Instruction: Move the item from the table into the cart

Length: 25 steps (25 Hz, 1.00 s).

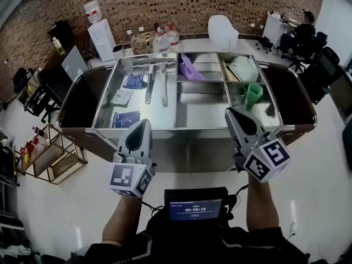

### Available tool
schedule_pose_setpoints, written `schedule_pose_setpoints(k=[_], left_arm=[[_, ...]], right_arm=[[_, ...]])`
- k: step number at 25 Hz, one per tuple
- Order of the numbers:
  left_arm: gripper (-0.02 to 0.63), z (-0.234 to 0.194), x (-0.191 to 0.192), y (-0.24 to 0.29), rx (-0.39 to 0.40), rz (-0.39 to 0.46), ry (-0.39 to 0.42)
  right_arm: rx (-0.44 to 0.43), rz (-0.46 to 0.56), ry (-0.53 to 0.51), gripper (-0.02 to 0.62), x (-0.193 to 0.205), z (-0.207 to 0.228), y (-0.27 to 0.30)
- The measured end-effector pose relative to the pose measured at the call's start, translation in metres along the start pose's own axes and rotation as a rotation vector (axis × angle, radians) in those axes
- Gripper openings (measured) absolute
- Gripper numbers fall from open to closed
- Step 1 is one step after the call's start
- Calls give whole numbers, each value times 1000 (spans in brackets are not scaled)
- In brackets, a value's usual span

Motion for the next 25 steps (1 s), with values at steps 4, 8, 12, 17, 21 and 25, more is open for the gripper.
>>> schedule_pose_setpoints(k=[4,8,12,17,21,25], left_arm=[[0,-8,6,-12,36,2,-10],[0,-18,10,-22,43,-13,-1],[0,-21,15,-26,51,-24,-25],[0,-19,17,-27,62,-28,-27],[0,-19,18,-26,67,-29,-31],[0,-16,19,-26,77,-29,-30]], right_arm=[[44,12,8,3,9,-9,-1],[65,-18,-33,3,22,-17,4],[67,-17,-49,3,32,-26,2],[80,-14,-45,3,34,-29,-2],[87,-14,-43,3,34,-29,-4],[95,-17,-51,3,34,-29,-5]])
Point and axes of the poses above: the fingertips, and each gripper's own axes: y forward along the fingers, z to its right, x out of its underside, the point moved 8 cm from there along -y, backward along the fingers, and after that the axes turned 3 degrees about y, right-handed, at the moved point
